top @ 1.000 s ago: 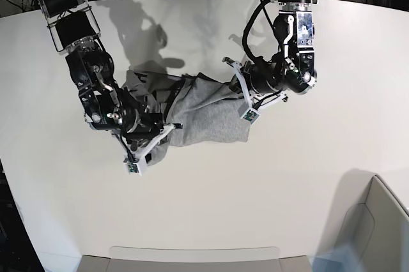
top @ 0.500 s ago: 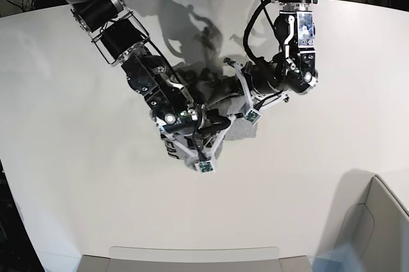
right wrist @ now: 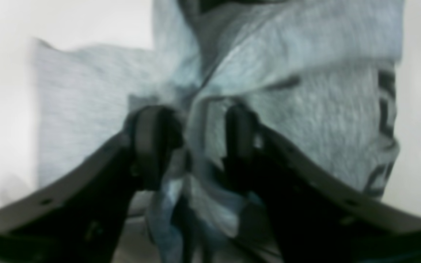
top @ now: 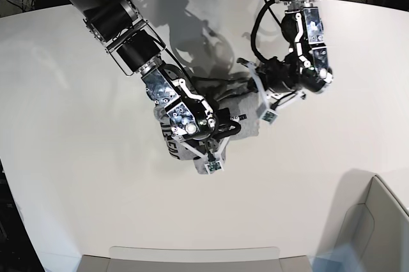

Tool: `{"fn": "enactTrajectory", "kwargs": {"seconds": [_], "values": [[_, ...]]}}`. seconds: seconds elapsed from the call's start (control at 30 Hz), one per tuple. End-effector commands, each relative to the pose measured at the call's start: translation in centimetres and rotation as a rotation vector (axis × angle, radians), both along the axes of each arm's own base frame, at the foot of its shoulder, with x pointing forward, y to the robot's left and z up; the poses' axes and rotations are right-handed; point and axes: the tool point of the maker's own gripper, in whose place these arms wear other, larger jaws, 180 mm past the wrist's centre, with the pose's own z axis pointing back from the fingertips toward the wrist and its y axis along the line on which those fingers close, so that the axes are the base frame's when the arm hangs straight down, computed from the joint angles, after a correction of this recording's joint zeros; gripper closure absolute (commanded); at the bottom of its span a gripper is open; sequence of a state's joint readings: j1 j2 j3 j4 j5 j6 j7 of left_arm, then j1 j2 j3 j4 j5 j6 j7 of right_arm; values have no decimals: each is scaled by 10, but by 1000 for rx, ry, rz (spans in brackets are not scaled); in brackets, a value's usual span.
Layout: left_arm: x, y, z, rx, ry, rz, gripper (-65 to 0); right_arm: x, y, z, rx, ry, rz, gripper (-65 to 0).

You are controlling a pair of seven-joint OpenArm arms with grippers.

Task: Fold the T-shirt properly
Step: 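Fold the bundle over with both grippers and press it flat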

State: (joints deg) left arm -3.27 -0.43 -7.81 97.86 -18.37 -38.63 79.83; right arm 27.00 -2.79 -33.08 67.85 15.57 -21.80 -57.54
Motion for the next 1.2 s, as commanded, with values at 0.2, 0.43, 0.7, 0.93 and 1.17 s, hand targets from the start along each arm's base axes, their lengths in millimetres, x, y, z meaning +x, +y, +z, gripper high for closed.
{"fn": "enactTrajectory", "kwargs": {"seconds": [0.2, 0.43, 0.7, 0.93, 1.17], "values": [[3, 50, 11, 15, -35, 162, 0, 13, 28, 44, 64, -120, 122, -320], [-11, 93, 5, 42, -13, 285, 0, -2, 70, 52, 118, -118, 244, -320], [-20, 99, -1, 55, 8, 290, 0, -16, 69, 115, 246, -296, 295, -320], [-19, 97, 0, 50, 6, 290, 0, -19, -17, 133, 245, -353, 130, -320], [-19, 96, 0, 50, 6, 289, 0, -23, -108, 89, 157, -261, -77, -230]]}}
